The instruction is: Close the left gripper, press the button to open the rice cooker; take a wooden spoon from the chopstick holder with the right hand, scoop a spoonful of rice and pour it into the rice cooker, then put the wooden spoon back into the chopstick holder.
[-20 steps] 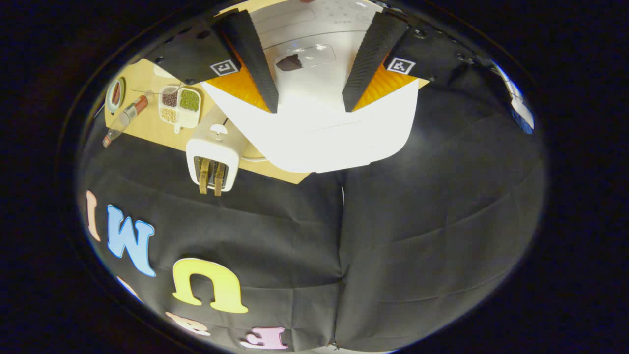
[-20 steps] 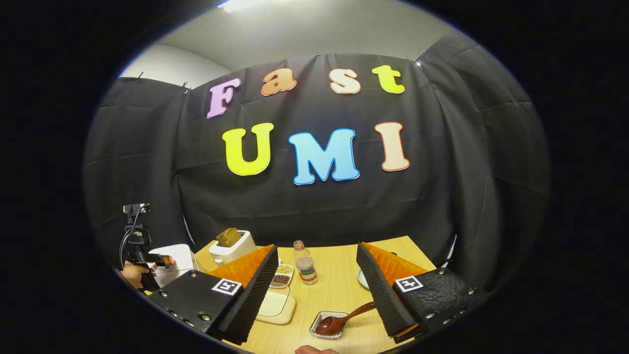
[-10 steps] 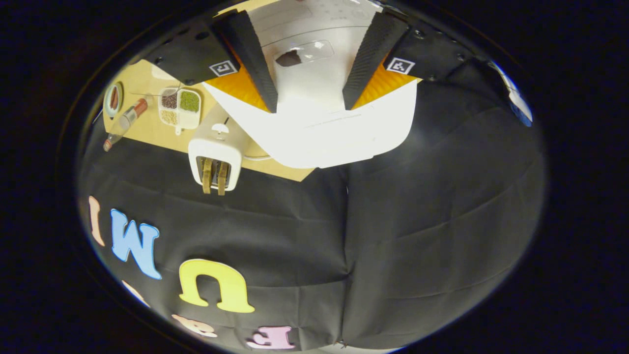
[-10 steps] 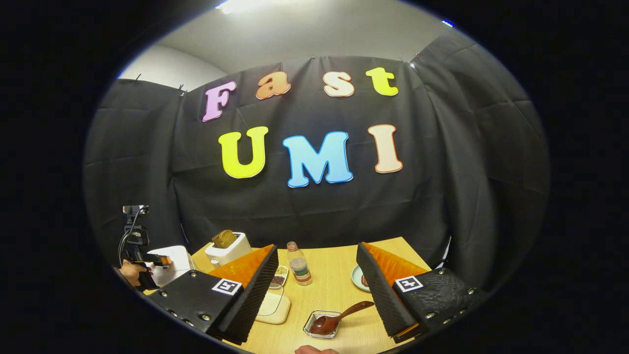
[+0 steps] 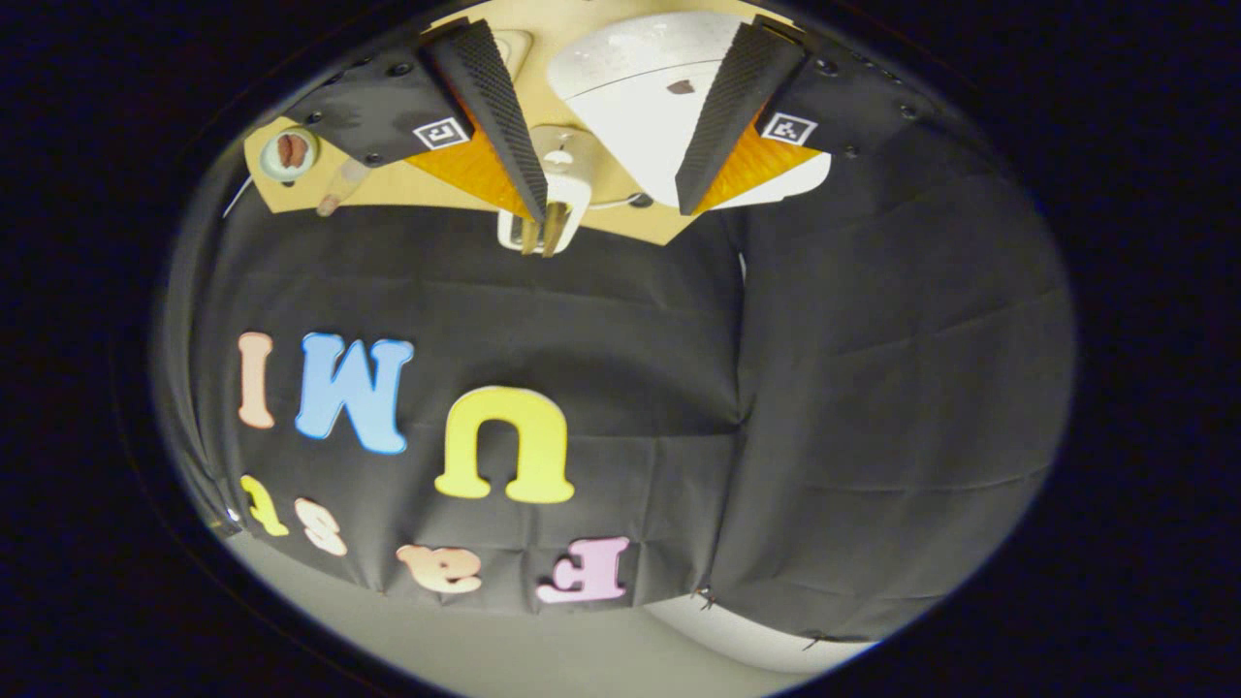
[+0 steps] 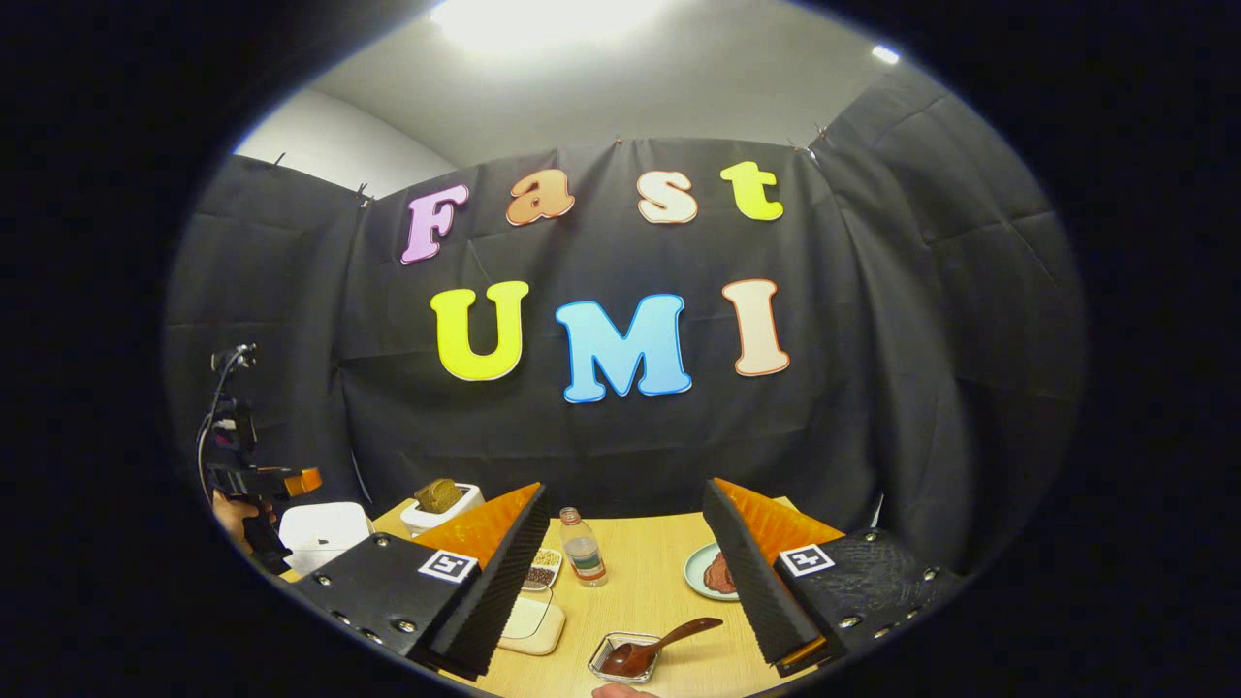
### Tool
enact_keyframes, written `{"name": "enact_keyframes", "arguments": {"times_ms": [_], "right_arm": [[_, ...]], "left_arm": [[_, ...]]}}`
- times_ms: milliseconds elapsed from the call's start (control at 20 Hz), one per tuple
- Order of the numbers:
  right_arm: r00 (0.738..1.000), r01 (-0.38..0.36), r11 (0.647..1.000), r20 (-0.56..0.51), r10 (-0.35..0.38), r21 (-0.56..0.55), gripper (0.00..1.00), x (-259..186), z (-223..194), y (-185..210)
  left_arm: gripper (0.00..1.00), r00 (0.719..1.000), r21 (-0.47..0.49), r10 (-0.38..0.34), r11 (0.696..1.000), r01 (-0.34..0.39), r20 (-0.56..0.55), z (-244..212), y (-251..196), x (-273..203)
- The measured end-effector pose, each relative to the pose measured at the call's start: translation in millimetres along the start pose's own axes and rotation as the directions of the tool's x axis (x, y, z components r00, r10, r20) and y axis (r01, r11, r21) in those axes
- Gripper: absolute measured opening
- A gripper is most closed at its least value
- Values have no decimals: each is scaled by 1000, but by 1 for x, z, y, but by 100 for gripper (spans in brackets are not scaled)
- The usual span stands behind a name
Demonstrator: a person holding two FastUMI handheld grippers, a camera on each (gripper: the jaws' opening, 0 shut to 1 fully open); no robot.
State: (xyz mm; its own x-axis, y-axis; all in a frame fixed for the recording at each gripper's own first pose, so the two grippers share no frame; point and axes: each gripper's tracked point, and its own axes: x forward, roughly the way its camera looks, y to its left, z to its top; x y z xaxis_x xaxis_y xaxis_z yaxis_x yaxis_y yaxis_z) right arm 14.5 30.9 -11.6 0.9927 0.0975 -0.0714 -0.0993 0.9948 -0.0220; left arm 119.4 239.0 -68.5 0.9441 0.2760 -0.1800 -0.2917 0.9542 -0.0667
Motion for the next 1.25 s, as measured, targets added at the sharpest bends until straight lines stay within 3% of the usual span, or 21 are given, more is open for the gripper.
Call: {"name": "enact_keyframes", "arguments": {"times_ms": [200, 300, 600, 650, 700, 950, 1000, 1100, 1150, 1250], "right_arm": [[1000, 22, 1000, 21, -21, -13, 98, 5, 21, 0], [998, 27, 1000, 48, -27, -1, 98, 5, 36, 2], [993, 33, 999, 110, -31, -11, 97, 0, 67, 14], [993, 35, 999, 110, -33, -16, 92, -2, 67, 17], [993, 38, 999, 110, -36, -20, 97, -3, 67, 20], [994, 64, 997, 96, -60, -34, 97, -8, 59, 35], [994, 67, 997, 91, -63, -34, 97, -8, 57, 37], [995, 71, 997, 79, -68, -34, 98, -7, 53, 45], [994, 77, 997, 79, -74, -32, 98, -7, 54, 48], [992, 93, 995, 89, -90, -31, 98, -9, 56, 53]], "left_arm": [[93, 983, 60, -94, 995, 85, 158, 61, -54, -62], [90, 966, 80, -145, 988, 131, 213, 78, -80, -89], [95, 929, 112, -261, 964, 239, 261, 95, -138, -137], [90, 928, 106, -276, 960, 257, 249, 88, -142, -138], [90, 927, 96, -285, 958, 269, 244, 84, -143, -139], [90, 918, 103, -331, 943, 315, 221, 74, -140, -131], [95, 916, 106, -338, 941, 322, 217, 75, -138, -129], [90, 911, 104, -354, 935, 339, 211, 73, -134, -127], [99, 909, 103, -360, 933, 346, 210, 73, -130, -125], [95, 902, 106, -374, 927, 359, 215, 77, -123, -124]]}}
